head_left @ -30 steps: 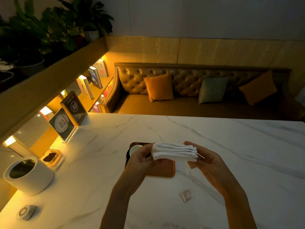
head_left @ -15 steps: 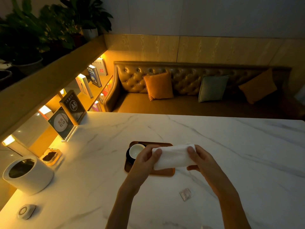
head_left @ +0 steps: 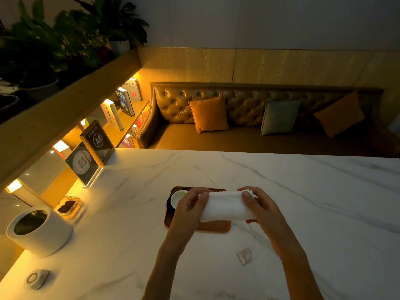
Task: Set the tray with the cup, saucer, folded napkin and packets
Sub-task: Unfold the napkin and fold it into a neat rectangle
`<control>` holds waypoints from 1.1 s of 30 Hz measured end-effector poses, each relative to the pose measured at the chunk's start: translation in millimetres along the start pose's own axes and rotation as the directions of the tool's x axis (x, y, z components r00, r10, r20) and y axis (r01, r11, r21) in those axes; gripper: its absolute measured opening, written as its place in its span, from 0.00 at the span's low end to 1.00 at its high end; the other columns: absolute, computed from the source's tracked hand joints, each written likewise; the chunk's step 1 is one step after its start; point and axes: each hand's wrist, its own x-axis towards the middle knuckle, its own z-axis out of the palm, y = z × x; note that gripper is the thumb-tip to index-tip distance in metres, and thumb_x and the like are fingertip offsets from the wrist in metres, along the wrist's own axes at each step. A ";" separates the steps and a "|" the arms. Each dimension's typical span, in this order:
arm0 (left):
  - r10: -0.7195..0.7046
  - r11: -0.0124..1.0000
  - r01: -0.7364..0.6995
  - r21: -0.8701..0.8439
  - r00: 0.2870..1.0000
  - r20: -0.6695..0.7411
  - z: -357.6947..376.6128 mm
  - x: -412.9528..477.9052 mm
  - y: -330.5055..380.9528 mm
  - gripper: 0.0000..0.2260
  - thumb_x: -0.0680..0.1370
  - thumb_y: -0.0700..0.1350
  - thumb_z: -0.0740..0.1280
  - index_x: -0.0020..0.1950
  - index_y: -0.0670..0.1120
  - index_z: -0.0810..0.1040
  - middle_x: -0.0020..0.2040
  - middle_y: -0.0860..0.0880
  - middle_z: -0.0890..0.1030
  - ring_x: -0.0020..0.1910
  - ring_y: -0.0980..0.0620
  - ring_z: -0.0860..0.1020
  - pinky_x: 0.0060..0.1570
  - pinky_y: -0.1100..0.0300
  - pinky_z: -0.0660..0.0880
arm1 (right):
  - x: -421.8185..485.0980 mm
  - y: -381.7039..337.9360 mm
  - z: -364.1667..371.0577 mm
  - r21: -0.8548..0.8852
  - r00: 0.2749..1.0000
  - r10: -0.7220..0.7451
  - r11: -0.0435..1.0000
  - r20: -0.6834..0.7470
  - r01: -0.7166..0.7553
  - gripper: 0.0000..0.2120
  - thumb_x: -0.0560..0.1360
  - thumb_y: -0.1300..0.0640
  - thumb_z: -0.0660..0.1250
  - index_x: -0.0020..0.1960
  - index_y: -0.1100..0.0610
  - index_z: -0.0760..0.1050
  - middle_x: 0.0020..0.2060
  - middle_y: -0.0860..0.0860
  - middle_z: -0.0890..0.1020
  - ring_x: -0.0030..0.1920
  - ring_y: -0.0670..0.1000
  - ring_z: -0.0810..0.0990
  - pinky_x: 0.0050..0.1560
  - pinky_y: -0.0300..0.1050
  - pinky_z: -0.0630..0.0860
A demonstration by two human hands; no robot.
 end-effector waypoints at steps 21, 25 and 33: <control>0.000 1.000 0.001 0.013 0.997 -0.081 7.9 -2.7 1.7 0.08 0.81 0.47 0.63 0.46 0.54 0.81 0.43 0.63 0.81 0.44 0.65 0.78 0.43 0.63 0.73 | 0.1 2.5 7.1 -0.079 0.972 -0.149 0.987 -0.181 0.137 0.15 0.66 0.41 0.63 0.46 0.49 0.77 0.41 0.40 0.80 0.42 0.37 0.78 0.33 0.29 0.75; 0.026 1.000 -0.026 0.009 0.995 -0.096 9.5 -2.4 1.1 0.07 0.81 0.46 0.63 0.47 0.52 0.79 0.43 0.62 0.81 0.43 0.65 0.77 0.42 0.66 0.73 | -0.9 2.9 5.9 -0.071 0.973 -0.141 0.989 -0.181 0.130 0.11 0.70 0.45 0.63 0.47 0.49 0.77 0.41 0.42 0.81 0.43 0.38 0.78 0.33 0.32 0.76; 0.042 0.999 -0.041 0.005 0.990 -0.137 15.2 -2.9 3.3 0.07 0.81 0.46 0.63 0.46 0.50 0.78 0.41 0.63 0.79 0.42 0.66 0.76 0.38 0.73 0.73 | -0.6 2.0 4.8 -0.059 0.980 -0.097 0.994 -0.175 0.088 0.05 0.76 0.51 0.64 0.45 0.49 0.78 0.40 0.40 0.80 0.43 0.39 0.79 0.34 0.34 0.75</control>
